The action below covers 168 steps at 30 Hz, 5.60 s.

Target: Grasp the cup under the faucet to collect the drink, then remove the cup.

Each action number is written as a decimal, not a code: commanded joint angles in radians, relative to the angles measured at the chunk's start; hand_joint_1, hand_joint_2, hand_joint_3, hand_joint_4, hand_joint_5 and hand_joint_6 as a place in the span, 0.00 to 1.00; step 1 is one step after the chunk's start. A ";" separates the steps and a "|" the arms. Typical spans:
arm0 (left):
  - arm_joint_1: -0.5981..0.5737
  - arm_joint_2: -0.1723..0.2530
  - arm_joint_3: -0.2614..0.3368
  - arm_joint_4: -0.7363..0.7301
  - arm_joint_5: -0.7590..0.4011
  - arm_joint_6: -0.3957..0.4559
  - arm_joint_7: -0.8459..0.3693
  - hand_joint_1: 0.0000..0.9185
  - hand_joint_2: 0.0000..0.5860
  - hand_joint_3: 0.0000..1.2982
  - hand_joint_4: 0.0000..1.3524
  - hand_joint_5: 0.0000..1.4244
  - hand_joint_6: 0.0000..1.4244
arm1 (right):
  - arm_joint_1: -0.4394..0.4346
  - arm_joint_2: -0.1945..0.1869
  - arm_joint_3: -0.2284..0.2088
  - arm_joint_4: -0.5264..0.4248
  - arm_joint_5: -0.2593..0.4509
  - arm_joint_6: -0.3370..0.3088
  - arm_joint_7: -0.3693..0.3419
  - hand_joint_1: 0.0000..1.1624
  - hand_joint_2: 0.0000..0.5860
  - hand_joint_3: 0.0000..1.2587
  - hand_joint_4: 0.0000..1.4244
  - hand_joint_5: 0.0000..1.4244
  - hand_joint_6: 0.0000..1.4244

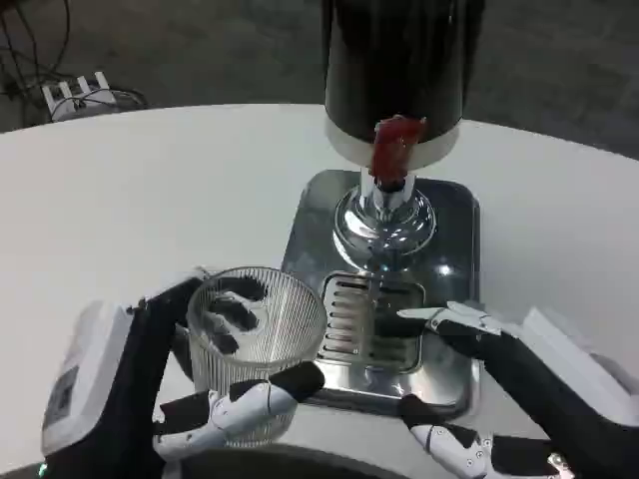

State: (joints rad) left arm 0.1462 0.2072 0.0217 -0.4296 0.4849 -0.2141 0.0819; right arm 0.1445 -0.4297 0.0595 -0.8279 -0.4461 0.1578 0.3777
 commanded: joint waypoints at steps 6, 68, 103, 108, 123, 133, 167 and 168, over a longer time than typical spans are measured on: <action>-0.010 0.002 0.010 0.003 -0.008 -0.030 0.019 0.85 0.07 0.70 0.70 0.66 0.67 | -0.003 0.012 0.009 0.012 0.000 0.008 0.005 0.58 0.79 0.23 0.17 0.07 0.01; -1.018 -0.008 -0.305 1.308 0.168 -0.191 0.293 0.85 0.07 0.69 0.70 0.66 0.69 | -0.021 0.001 -0.004 0.000 0.017 0.063 0.046 0.58 0.79 0.22 0.18 0.08 0.01; -0.954 0.049 -0.364 1.312 0.140 -0.188 0.323 0.69 0.04 0.49 0.43 0.48 0.46 | -0.012 0.009 -0.006 0.000 0.023 0.055 0.032 0.58 0.79 0.22 0.18 0.09 0.01; -0.941 0.051 -0.366 1.297 0.141 -0.181 0.329 0.55 0.07 0.46 0.38 0.40 0.40 | -0.001 0.012 -0.008 -0.005 0.023 0.056 0.030 0.58 0.79 0.22 0.18 0.09 0.01; -0.918 0.062 -0.361 1.299 0.119 -0.218 0.316 0.39 0.09 0.26 0.21 0.26 0.35 | -0.003 0.030 -0.007 -0.006 0.020 0.052 0.023 0.58 0.79 0.23 0.18 0.09 0.02; -0.885 0.088 -0.334 1.273 0.096 -0.247 0.326 0.32 0.00 0.04 0.10 0.14 0.21 | -0.020 0.036 0.013 0.000 0.007 0.051 0.020 0.58 0.79 0.23 0.19 0.10 0.02; -0.555 0.130 -0.038 0.468 -0.252 -0.066 -0.024 0.00 0.00 0.02 0.00 0.07 0.04 | -0.003 0.052 0.013 0.016 -0.010 0.051 0.001 0.57 0.81 0.23 0.19 0.11 0.03; -0.552 0.127 -0.023 0.445 -0.275 -0.060 -0.034 0.00 0.00 0.03 0.02 0.09 0.05 | -0.004 0.052 0.014 0.017 -0.010 0.051 0.002 0.57 0.81 0.23 0.19 0.11 0.03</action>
State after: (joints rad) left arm -0.4306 0.3414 -0.0377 0.0674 0.2597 -0.2944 0.0732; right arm 0.1345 -0.3804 0.0738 -0.8219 -0.4533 0.2140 0.3886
